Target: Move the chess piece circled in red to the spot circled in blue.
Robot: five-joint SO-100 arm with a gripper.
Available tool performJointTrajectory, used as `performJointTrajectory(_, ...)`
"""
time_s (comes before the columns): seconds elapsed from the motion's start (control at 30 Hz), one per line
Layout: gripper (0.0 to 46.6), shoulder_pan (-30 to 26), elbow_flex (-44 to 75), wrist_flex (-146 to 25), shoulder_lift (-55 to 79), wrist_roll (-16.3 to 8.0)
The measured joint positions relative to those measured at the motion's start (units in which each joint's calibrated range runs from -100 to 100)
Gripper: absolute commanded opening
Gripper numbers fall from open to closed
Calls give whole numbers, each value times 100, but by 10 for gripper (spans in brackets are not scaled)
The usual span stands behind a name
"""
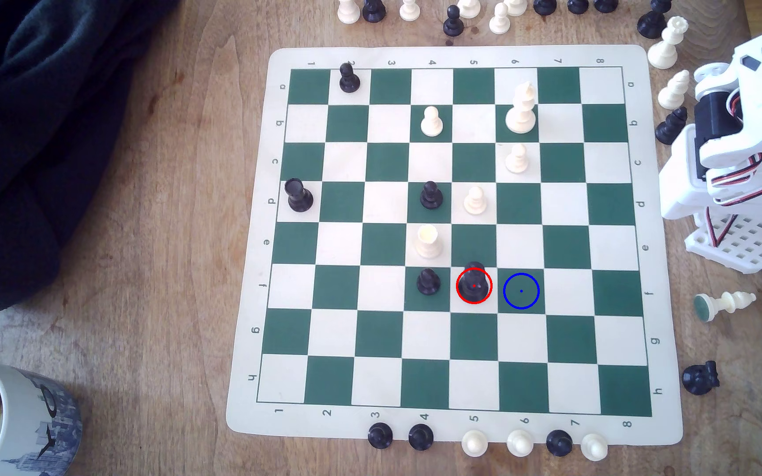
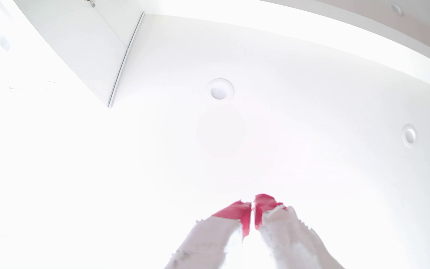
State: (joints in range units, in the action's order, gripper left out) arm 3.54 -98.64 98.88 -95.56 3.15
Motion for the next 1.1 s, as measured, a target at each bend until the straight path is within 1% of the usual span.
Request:
performJointTrajectory(0.13,2,0,0,-32,0,0)
performJointTrajectory(0.2,2,0,0,-351,0,20)
performJointTrajectory(0.6,2,0,0,-3339,0,15)
performJointTrajectory(0.63,2,29,0,-4032,0,0)
performJointTrajectory(0.77,2,206,0,-5633,0,-15)
performJointTrajectory(0.8,2,236,9,-6478,0,-15)
performJointTrajectory(0.9,2,295,99,-7347,0,-15)
performJointTrajectory(0.93,2,288,217,-8096,-8,-15)
performJointTrajectory(1.07,2,295,615,-9418,285,-15)
performJointTrajectory(1.1,2,295,922,-9984,519,-15)
